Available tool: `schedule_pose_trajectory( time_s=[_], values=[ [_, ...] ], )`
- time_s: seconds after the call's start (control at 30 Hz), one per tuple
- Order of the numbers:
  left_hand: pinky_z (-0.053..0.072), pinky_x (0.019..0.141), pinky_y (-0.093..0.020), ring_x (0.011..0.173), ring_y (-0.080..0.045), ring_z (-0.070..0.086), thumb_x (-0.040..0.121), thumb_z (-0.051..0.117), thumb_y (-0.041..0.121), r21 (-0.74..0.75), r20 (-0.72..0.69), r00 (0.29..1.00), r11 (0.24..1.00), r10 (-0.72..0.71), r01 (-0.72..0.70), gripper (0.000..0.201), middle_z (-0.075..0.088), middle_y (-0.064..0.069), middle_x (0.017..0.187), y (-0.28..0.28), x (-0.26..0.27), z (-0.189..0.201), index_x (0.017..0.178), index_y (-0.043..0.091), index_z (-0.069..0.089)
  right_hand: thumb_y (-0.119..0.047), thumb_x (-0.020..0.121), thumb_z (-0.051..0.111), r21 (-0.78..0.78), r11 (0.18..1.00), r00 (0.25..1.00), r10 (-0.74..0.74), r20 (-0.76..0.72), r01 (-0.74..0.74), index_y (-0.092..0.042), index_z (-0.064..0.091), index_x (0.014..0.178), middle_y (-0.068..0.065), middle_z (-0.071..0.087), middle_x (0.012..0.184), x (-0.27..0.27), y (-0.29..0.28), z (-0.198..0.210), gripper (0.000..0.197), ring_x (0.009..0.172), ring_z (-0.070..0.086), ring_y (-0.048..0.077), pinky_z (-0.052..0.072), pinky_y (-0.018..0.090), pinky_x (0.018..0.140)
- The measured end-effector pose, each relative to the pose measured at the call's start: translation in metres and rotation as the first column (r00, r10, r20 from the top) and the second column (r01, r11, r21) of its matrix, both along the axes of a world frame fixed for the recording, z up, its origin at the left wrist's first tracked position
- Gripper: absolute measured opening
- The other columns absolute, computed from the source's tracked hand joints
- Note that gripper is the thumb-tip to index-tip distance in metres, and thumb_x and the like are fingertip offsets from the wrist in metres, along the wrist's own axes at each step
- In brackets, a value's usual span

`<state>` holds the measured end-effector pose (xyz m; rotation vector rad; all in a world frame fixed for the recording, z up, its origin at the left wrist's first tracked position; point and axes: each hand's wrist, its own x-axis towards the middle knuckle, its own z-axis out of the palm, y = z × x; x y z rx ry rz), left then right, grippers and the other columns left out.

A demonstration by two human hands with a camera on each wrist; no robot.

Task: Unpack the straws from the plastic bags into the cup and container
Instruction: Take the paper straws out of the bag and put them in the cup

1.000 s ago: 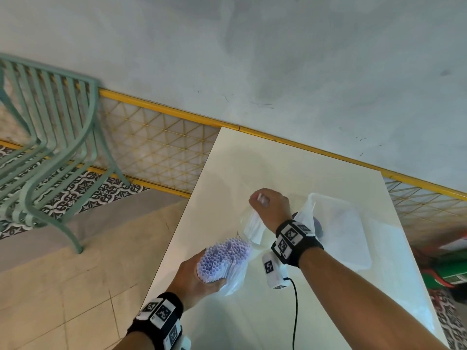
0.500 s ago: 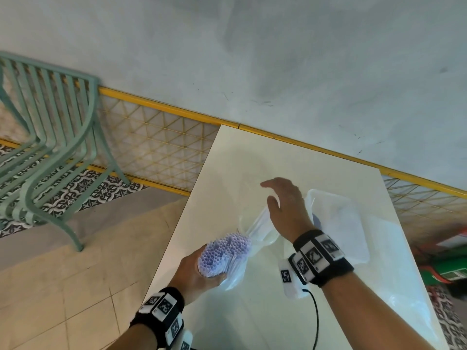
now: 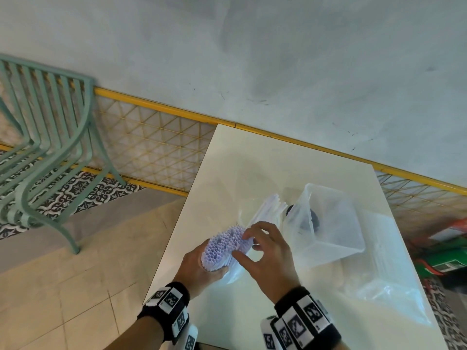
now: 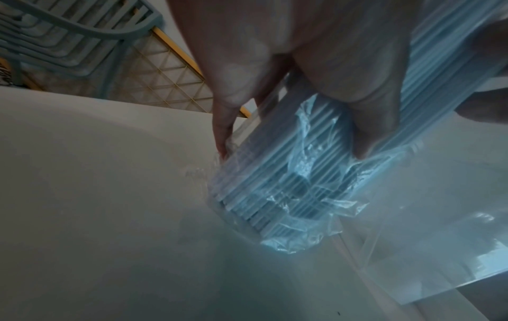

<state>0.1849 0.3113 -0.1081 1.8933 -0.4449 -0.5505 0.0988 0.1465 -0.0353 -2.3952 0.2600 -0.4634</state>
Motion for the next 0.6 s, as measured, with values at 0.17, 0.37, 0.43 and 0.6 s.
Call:
schedule_pose_trajectory(
  time_s=[0.17, 0.37, 0.43, 0.6],
  values=[
    [0.042, 0.074, -0.002, 0.094, 0.022, 0.054, 0.069, 0.084, 0.032, 0.021, -0.006, 1.0, 1.0, -0.006, 0.007, 0.049, 0.056, 0.049, 0.095, 0.001, 0.0, -0.002, 0.101, 0.049, 0.05, -0.014, 0.074, 0.081, 0.028, 1.0, 0.994, -0.008, 0.106, 0.005, -0.021, 0.068, 0.09, -0.009, 0.061, 0.099, 0.001, -0.001, 0.002, 0.022, 0.076, 0.064, 0.011, 0.058, 0.03, 0.066],
    [0.044, 0.087, -0.012, 0.097, 0.015, 0.058, 0.067, 0.085, 0.034, 0.021, -0.012, 1.0, 1.0, 0.012, -0.011, 0.055, 0.065, 0.028, 0.101, 0.001, 0.001, -0.007, 0.114, 0.038, 0.056, -0.012, 0.074, 0.084, 0.066, 0.998, 0.983, -0.021, 0.184, 0.009, -0.019, 0.068, 0.103, -0.009, 0.061, 0.102, -0.002, -0.006, 0.01, 0.034, 0.081, 0.062, 0.006, 0.056, 0.02, 0.068],
    [0.045, 0.092, -0.017, 0.101, 0.008, 0.06, 0.066, 0.084, 0.035, 0.017, -0.011, 1.0, 1.0, 0.013, -0.013, 0.06, 0.065, 0.023, 0.108, 0.001, 0.0, -0.008, 0.119, 0.035, 0.057, -0.024, 0.073, 0.085, 0.112, 0.991, 0.992, -0.089, 0.087, 0.079, -0.024, 0.065, 0.11, -0.012, 0.058, 0.103, -0.005, -0.005, 0.007, 0.041, 0.08, 0.062, 0.009, 0.055, 0.018, 0.065],
    [0.042, 0.084, -0.01, 0.095, 0.02, 0.056, 0.068, 0.084, 0.031, 0.023, -0.013, 1.0, 1.0, -0.002, 0.002, 0.056, 0.063, 0.026, 0.103, 0.001, 0.001, -0.007, 0.115, 0.038, 0.054, -0.024, 0.074, 0.085, 0.12, 0.982, 0.987, -0.154, 0.056, 0.146, -0.021, 0.068, 0.1, -0.015, 0.065, 0.079, -0.008, 0.002, 0.0, 0.03, 0.064, 0.063, 0.007, 0.056, 0.022, 0.06]
  ],
)
